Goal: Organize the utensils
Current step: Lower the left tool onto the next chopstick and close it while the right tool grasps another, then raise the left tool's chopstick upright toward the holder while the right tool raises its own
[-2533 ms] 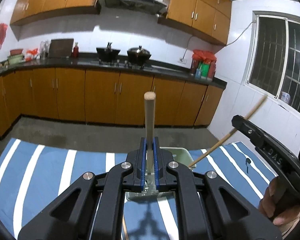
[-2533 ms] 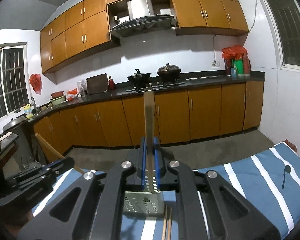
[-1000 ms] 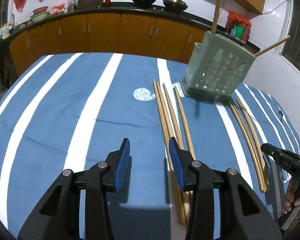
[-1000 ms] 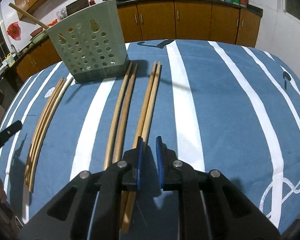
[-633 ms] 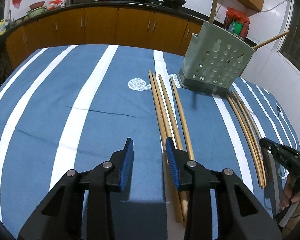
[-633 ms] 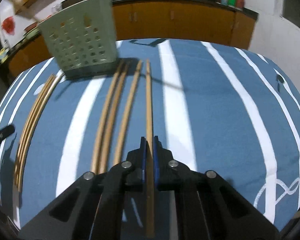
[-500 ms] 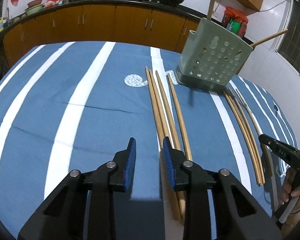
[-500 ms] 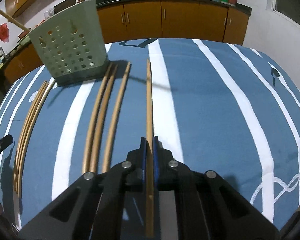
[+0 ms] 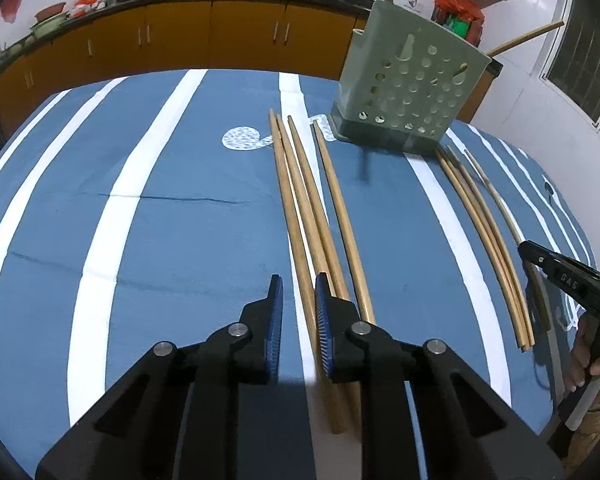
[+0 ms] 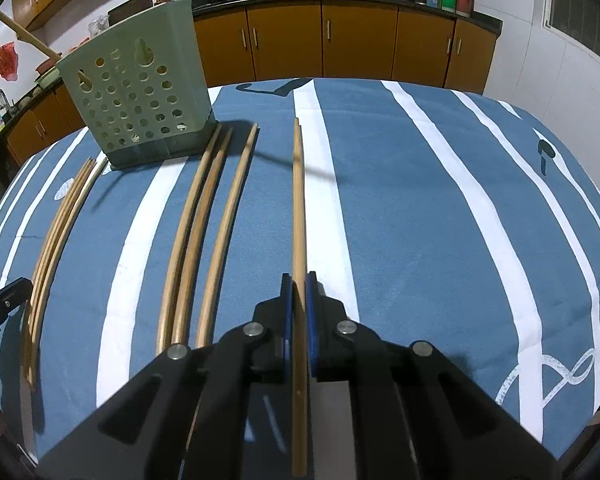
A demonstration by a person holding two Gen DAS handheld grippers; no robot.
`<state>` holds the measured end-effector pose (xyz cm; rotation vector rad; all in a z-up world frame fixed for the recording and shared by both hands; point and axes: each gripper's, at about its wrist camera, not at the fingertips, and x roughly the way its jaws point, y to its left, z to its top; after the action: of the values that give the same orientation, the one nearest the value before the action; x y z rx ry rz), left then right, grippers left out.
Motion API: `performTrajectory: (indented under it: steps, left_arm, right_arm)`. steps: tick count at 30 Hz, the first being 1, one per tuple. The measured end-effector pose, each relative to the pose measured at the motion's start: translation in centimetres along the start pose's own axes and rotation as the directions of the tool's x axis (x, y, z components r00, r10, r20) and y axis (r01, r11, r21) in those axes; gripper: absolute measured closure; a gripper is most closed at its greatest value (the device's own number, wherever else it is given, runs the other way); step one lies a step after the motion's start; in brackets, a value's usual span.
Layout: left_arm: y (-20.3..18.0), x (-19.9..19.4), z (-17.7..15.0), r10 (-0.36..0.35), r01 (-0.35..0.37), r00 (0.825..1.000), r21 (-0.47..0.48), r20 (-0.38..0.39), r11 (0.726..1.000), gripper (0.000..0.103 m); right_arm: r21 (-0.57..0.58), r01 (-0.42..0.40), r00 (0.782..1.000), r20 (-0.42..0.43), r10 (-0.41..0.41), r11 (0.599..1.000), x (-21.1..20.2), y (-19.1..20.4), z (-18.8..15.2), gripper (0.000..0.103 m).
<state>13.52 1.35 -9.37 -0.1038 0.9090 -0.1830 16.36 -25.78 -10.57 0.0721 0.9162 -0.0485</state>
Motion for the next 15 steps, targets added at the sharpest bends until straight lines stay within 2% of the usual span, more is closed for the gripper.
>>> performTrajectory:
  steps: [7,9,15]
  left_arm:
    - [-0.3,0.4,0.4,0.03,-0.03,1.0,0.007,0.003,1.0,0.088]
    - [-0.2,0.5,0.5,0.041,-0.041,0.999,0.008,0.005,0.999,0.095]
    - [1.2,0.8,1.3,0.067,-0.067,0.998,-0.013,0.006,0.998,0.095]
  right_arm:
    - [-0.018,0.001,1.0,0.004,-0.001,1.0,-0.2,0.3,-0.3,0.091]
    - [-0.026,-0.012,1.0,0.003,0.012,1.0,-0.2,0.4,-0.3,0.093]
    - [-0.063,-0.012,1.0,0.013,0.013,0.998,0.0,1.3,-0.2,0.095]
